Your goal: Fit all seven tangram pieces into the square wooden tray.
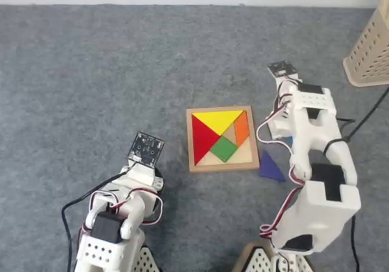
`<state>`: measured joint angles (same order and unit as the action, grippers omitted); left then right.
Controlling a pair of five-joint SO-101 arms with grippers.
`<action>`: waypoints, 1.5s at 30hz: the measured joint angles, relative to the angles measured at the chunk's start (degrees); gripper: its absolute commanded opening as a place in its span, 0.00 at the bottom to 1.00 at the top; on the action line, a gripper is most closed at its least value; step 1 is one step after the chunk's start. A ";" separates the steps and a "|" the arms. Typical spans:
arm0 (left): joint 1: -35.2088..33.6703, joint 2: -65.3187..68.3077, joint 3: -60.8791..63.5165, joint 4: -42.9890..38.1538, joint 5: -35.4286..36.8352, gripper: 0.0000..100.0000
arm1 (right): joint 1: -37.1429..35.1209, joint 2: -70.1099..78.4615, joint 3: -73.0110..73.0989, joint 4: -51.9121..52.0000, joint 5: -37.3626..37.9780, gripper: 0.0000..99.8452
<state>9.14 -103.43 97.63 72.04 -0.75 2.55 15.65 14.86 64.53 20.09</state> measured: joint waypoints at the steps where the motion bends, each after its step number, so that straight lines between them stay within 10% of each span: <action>1: 0.00 0.00 0.00 0.00 0.00 0.01 | 0.35 0.26 -0.26 0.00 0.00 0.17; 29: 0.00 0.00 0.00 0.00 0.00 0.01 | 6.77 2.37 -1.49 -0.09 0.09 0.06; 45: 0.00 0.00 0.00 0.00 0.00 0.01 | -2.11 -5.10 -6.15 8.53 -12.04 0.20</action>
<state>9.14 -103.43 97.63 72.04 -0.75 0.44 10.55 8.70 73.05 8.04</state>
